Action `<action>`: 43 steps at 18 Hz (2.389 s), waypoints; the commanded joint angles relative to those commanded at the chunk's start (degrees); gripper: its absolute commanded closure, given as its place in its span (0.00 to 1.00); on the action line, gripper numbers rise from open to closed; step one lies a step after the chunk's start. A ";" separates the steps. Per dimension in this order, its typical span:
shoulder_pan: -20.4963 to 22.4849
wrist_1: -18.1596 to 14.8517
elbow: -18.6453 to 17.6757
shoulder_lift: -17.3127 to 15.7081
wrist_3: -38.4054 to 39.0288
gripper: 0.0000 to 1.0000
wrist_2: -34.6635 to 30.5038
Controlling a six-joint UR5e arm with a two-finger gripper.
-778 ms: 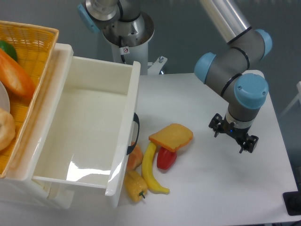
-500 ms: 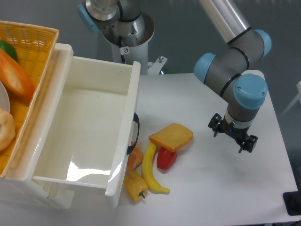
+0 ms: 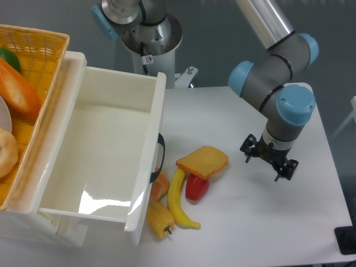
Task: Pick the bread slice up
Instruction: 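Move the gripper down over the toast slice beside the red pepper, then close the gripper on the edge of the toast slice, then lift the toast slice up and away from the red pepper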
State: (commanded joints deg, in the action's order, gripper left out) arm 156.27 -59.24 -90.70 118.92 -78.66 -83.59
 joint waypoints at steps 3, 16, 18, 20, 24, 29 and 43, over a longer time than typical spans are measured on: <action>-1.05 -0.18 -0.97 -0.44 -0.26 0.00 0.53; -4.40 -0.88 -4.48 1.23 -4.92 0.04 0.80; -4.66 -2.71 -4.49 1.58 -4.92 0.19 0.80; -5.10 -5.44 -4.40 1.41 -4.92 0.58 0.71; -5.10 -6.94 -3.61 0.79 -4.83 1.00 1.23; -4.31 -7.29 -2.12 0.09 -4.83 1.00 1.59; 2.54 -12.57 5.44 -4.48 -1.67 1.00 1.24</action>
State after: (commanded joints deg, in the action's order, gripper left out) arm 158.81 -71.81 -85.26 114.44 -80.33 -82.35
